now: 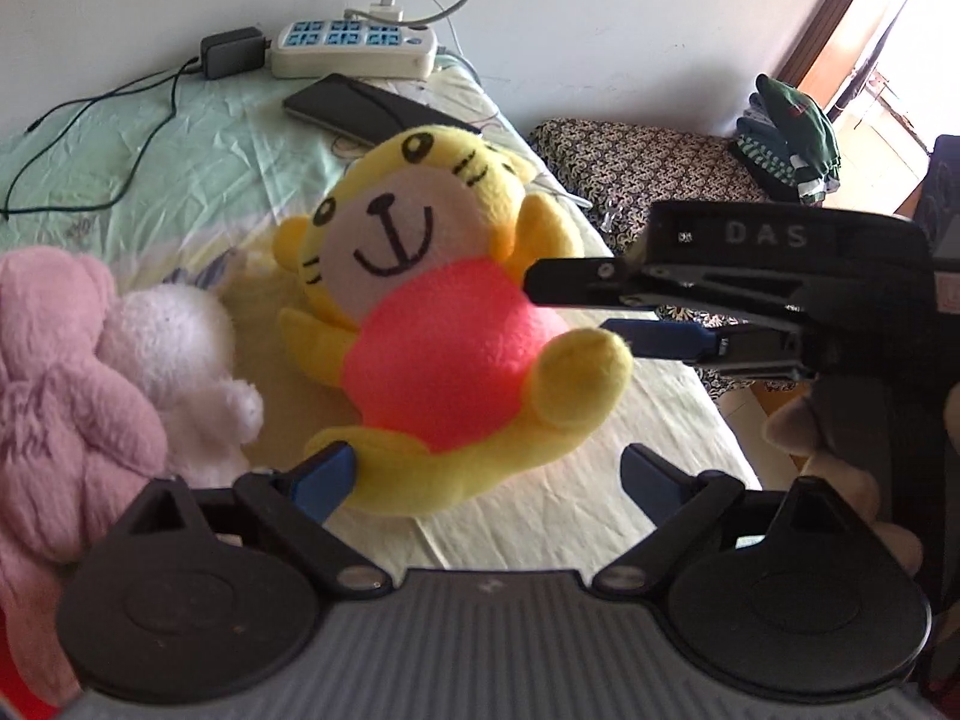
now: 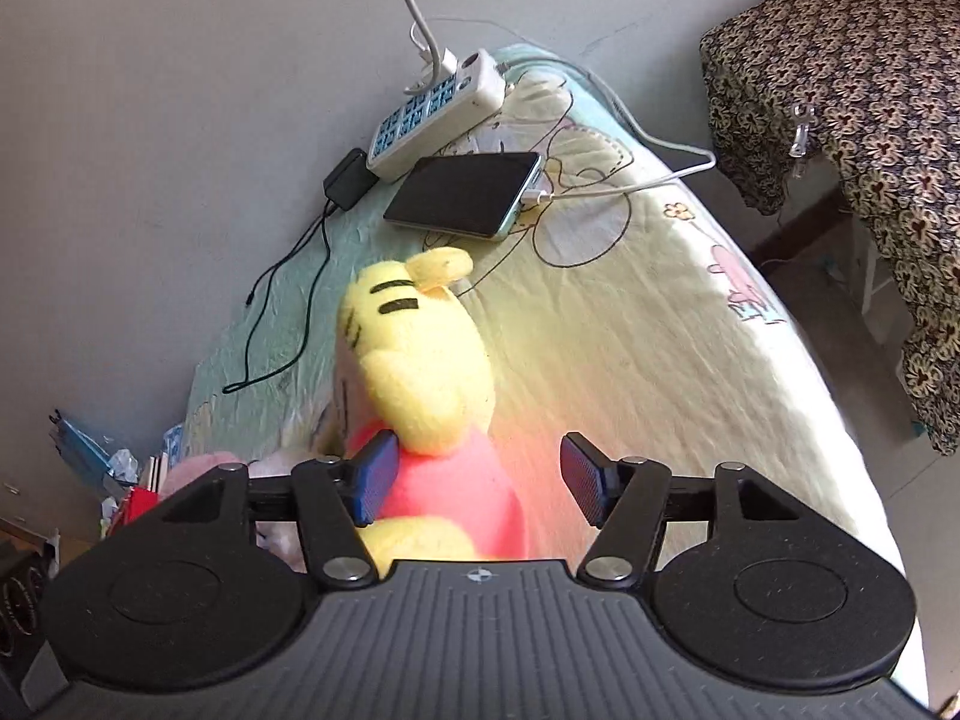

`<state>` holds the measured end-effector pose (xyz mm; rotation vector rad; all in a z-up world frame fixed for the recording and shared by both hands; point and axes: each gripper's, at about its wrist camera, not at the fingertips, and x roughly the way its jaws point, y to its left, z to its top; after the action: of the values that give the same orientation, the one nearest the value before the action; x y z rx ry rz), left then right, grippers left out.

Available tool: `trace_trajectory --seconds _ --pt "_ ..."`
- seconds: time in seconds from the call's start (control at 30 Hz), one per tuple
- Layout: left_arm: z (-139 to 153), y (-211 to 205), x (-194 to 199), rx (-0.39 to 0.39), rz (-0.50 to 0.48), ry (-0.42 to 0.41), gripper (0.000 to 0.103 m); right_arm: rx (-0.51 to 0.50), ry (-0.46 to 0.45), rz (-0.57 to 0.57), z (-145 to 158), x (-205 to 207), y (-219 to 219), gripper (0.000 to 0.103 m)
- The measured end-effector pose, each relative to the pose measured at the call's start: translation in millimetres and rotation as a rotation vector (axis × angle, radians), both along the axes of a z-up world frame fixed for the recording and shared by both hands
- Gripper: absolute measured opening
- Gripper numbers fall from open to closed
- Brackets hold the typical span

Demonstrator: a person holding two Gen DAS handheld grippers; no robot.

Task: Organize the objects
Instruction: 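Grasp the yellow tiger plush with the right gripper and lift it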

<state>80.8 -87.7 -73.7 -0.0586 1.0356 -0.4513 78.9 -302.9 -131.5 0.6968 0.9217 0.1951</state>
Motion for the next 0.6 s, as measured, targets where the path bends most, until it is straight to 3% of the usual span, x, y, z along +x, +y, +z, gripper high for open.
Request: trace_trajectory --seconds 0.3,0.37,0.5,0.6 --pt "-15 2 22 0.033 0.038 0.02 0.095 0.063 -0.023 0.094 -12 18 17 0.066" --pt "-16 2 24 0.02 0.039 0.027 0.095 0.117 -0.028 0.115 -13 17 15 0.048" --pt "-14 -1 21 0.023 0.022 0.004 0.094 0.14 -0.035 0.138 -9 12 16 0.041" --pt "-7 -2 15 0.002 -0.01 -0.007 0.085 0.165 -0.028 0.141 -5 4 14 0.038"
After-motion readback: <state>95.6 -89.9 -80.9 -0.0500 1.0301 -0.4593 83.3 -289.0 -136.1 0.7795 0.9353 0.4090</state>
